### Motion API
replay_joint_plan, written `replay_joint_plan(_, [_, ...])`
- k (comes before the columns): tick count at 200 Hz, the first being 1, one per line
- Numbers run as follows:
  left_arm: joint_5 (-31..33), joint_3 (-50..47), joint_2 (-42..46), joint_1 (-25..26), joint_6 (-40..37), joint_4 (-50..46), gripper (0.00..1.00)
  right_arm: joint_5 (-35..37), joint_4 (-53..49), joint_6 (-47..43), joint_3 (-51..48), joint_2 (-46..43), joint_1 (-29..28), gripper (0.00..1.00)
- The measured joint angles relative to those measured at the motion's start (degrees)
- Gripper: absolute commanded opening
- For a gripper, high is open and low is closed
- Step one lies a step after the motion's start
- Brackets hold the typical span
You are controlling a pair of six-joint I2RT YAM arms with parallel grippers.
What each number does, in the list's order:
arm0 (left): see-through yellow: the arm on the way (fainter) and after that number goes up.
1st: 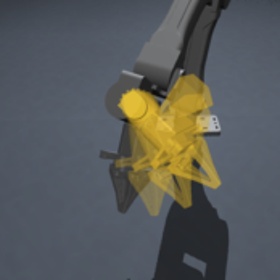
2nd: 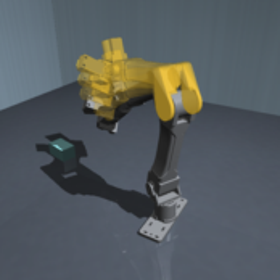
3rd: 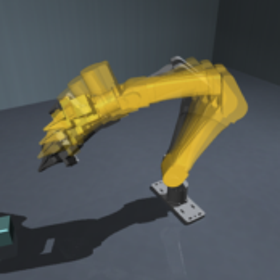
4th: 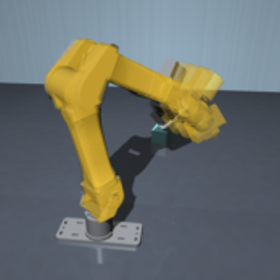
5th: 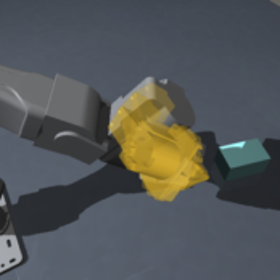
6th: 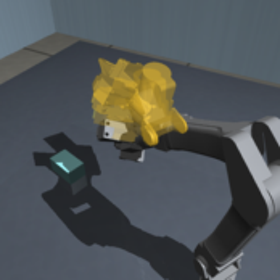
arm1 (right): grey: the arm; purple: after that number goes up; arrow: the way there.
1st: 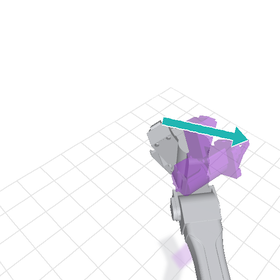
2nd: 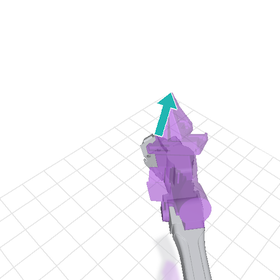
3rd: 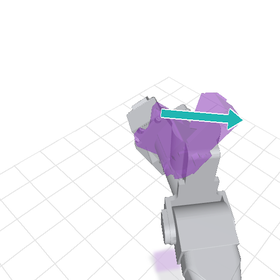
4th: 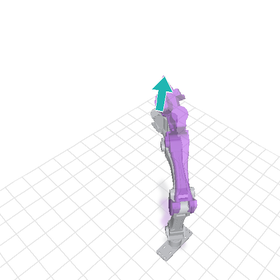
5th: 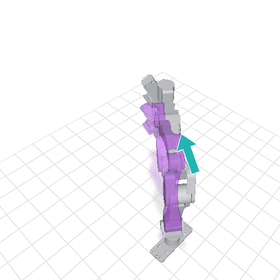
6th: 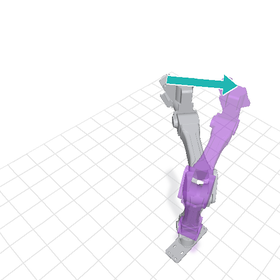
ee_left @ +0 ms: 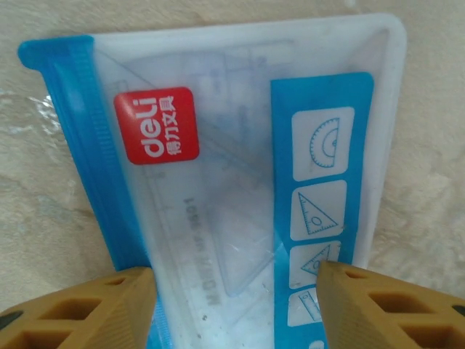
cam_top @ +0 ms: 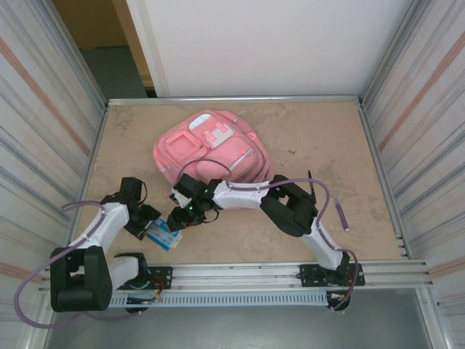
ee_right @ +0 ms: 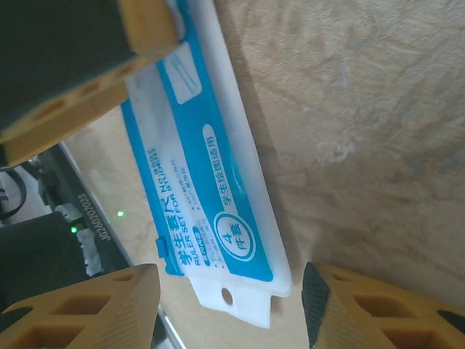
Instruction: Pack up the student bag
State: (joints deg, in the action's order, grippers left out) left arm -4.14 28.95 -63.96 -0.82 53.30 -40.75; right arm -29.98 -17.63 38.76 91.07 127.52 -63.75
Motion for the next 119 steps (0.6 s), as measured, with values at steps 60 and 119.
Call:
replay_joint_plan(60, [-0.3,-0.3,0.0,-0.4,4.7,0.5,0.56,-3.5,-0.1,1.3,2.3,1.8,0.2,0.54])
replay_joint_plan(119, [-0.5,-1.0,1.4,-0.4,5.9,1.0,0.59,-8.6,3.9,4.9,1.7,3.3,0.4,0.37])
